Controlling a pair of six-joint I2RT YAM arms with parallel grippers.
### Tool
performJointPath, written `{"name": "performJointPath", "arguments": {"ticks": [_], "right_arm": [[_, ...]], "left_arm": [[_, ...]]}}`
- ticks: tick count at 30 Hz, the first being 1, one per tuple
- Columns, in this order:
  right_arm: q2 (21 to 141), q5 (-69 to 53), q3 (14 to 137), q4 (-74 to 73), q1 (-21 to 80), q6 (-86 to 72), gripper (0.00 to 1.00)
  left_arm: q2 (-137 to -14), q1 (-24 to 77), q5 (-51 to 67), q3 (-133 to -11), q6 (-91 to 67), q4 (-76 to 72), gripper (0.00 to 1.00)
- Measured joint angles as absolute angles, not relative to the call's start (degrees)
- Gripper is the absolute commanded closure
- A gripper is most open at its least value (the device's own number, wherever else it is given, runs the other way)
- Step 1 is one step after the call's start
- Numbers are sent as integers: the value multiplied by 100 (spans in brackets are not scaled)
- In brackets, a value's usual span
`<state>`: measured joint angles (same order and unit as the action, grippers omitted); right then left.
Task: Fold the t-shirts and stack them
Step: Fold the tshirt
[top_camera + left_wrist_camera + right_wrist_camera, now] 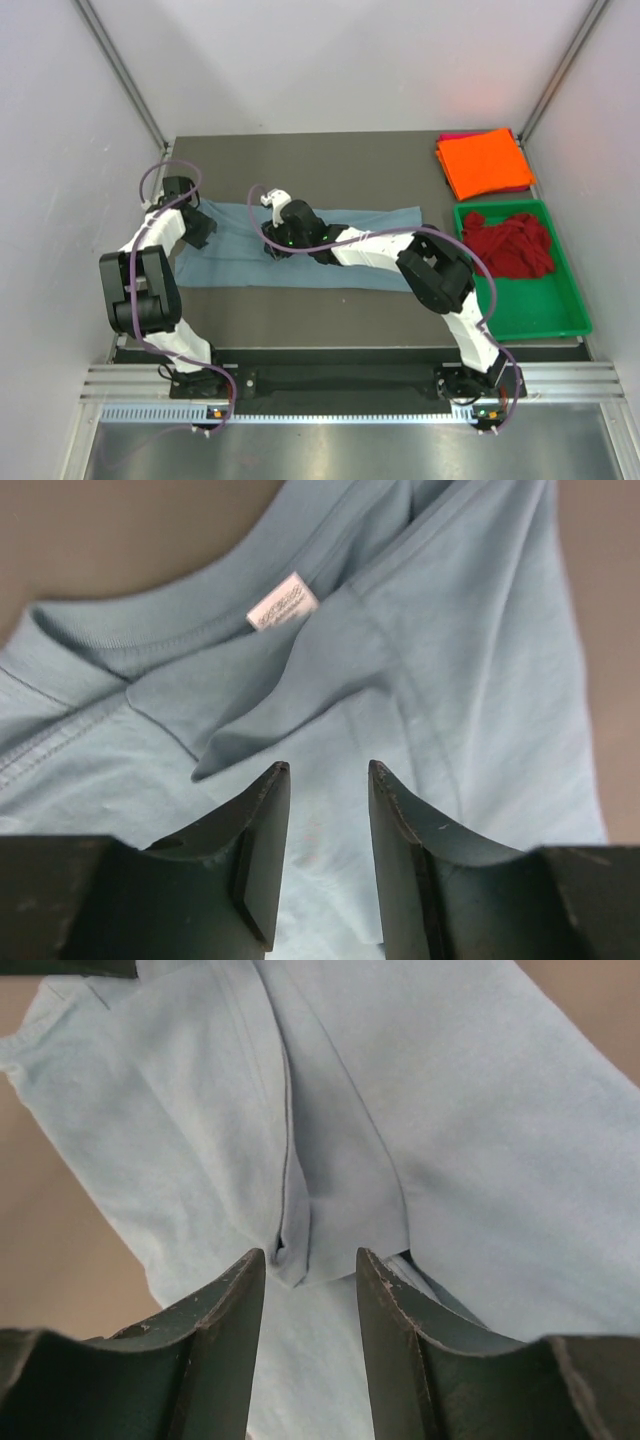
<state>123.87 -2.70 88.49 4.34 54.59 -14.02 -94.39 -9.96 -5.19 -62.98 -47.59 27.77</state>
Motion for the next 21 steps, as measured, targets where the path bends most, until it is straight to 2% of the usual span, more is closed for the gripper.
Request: {"name": "performJointPath", "arguments": {"ticks": [21], "right_arm": [[12346,-576,8630,722,5575,-1479,61]], "left_arm": [[-9896,-926,-390,-6182,-4657,2665,61]]}}
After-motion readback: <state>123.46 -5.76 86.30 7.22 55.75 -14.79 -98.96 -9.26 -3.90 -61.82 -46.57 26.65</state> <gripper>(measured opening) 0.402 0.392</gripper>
